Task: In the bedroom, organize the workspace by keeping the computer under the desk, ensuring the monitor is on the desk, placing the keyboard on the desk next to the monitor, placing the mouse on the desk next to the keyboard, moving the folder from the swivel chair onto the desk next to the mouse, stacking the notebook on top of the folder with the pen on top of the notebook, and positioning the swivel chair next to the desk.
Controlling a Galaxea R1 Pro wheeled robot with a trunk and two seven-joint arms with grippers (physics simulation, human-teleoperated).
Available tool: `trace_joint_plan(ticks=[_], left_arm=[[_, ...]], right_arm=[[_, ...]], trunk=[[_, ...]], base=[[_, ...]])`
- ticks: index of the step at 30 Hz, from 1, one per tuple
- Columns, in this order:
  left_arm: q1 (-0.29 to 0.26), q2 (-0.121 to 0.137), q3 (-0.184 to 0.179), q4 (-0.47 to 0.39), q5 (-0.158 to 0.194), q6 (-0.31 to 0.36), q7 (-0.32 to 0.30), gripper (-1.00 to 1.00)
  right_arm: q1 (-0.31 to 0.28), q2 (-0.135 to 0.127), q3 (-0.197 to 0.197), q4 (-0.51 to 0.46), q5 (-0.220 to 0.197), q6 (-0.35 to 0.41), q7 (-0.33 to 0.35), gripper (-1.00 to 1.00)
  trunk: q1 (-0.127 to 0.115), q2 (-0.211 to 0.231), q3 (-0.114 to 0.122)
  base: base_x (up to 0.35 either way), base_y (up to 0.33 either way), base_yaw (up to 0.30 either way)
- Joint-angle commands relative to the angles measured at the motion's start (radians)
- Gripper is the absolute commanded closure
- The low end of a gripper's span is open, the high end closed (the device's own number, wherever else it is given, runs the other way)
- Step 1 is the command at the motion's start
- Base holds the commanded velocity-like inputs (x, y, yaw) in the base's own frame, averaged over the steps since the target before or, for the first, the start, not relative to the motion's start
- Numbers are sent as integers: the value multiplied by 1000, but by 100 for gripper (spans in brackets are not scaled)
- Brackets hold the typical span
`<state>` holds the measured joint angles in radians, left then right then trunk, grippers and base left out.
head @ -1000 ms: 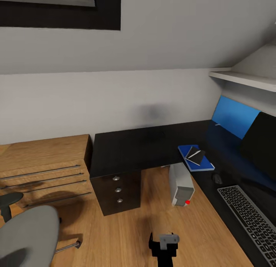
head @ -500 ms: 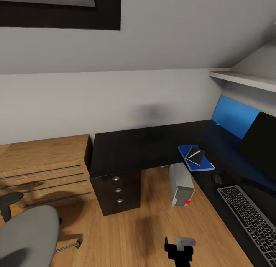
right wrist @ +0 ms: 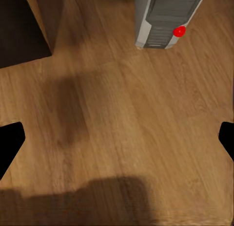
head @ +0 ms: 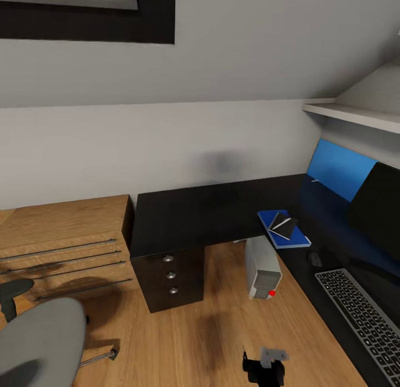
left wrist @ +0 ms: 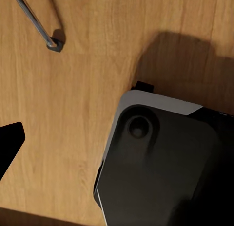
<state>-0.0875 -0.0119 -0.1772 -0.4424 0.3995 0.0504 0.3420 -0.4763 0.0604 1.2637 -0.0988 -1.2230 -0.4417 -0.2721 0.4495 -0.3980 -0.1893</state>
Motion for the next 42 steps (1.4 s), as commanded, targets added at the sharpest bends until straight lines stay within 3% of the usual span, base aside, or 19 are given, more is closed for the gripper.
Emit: trace_joint_plan(ticks=[1, 5, 8, 12, 19, 25, 33, 42], left_arm=[[-2, 1, -8, -1, 6, 5, 8, -100], [-5, 1, -8, 5, 7, 5, 6, -100], [-6, 0, -8, 9, 7, 3, 5, -100], [-6, -2, -8, 11, 7, 1, 2, -100], [-6, -5, -8, 11, 6, -21, -16, -100], [-6, -6, -7, 14, 6, -111, -21, -100], [-6, -6, -10, 29, 5, -216, -23, -100], [-6, -6, -11, 50, 4, -245, -23, -100]], right_arm=[[-1, -4, 7, 0, -8, 21, -3, -100], [-1, -30, -10, 1, -46, 114, 25, -100], [-1, -49, -24, 2, -100, 178, 46, -100], [-1, -56, -29, 3, -132, 197, 53, -100], [-1, -56, -32, 4, -154, 99, 56, -100], [0, -53, -30, 5, -159, 9, 57, -100], [1, -51, -29, 5, -160, -22, 57, -100], [2, -35, -27, 5, -159, -31, 57, -100]], trunk=[[1, -2, -2], [1, -2, -2], [1, -2, -2], [1, -2, -2], [1, -2, -2], [1, -2, -2], [1, -2, -2], [1, -2, -2]], base=[[0, 0, 0], [0, 0, 0], [0, 0, 0], [0, 0, 0], [0, 0, 0], [0, 0, 0], [0, 0, 0], [-10, -19, 8]])
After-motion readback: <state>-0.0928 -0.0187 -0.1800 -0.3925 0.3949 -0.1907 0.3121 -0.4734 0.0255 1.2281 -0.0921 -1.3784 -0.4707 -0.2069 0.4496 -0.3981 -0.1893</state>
